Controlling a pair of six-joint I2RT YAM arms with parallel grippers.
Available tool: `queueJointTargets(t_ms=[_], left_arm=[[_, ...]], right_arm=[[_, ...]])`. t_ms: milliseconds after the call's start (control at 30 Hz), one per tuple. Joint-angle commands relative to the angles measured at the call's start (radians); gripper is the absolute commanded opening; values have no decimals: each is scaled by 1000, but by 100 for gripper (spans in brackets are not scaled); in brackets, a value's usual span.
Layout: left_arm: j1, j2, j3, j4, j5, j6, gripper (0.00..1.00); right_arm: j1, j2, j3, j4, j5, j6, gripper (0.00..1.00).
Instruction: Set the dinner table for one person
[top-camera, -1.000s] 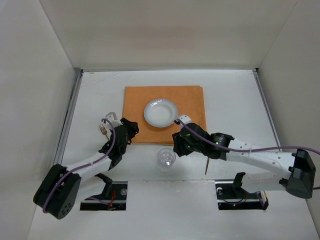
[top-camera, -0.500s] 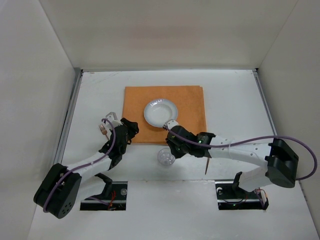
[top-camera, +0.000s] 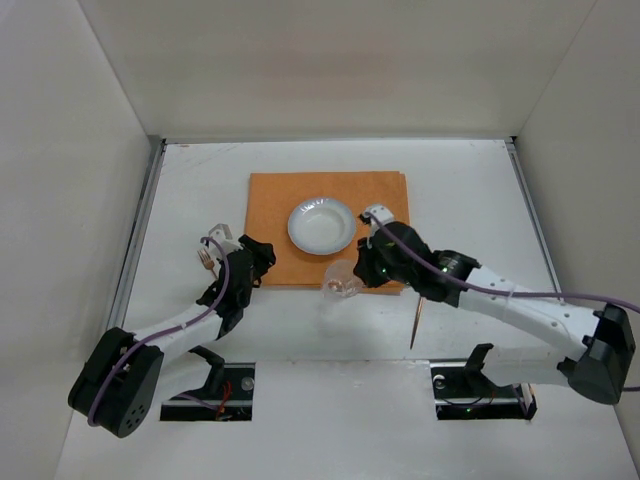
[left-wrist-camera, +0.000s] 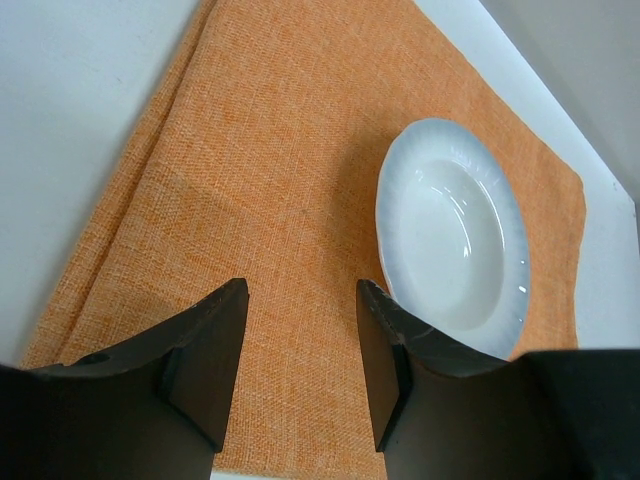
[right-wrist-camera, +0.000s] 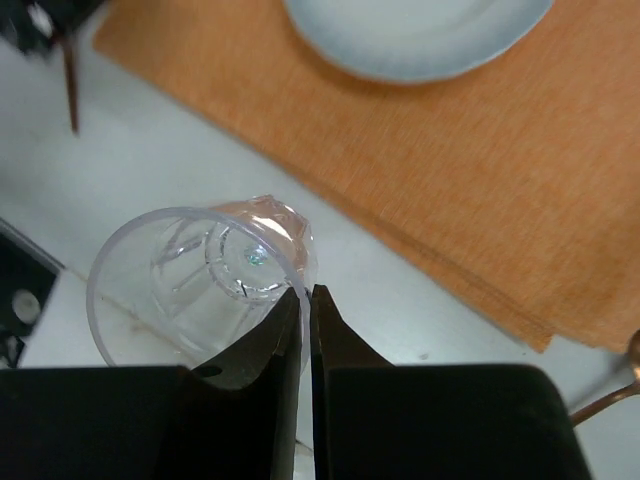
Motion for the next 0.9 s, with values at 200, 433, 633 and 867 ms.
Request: queueJointTargets(t_ms=[200,433,633,867], left_arm=[[3,-6,6,54,-2,4,45],[16,-10,4,49,9,4,45],[36,-20,-2,45,11,4,45],[50,-9,1,43,29,-2,45]], right_arm=[[-389,102,145,349,-11,52,9],[-579,389,361,394,19,71,8],[-632,572,515,323,45,29,9],[-641,679,573,291,52,6,9]])
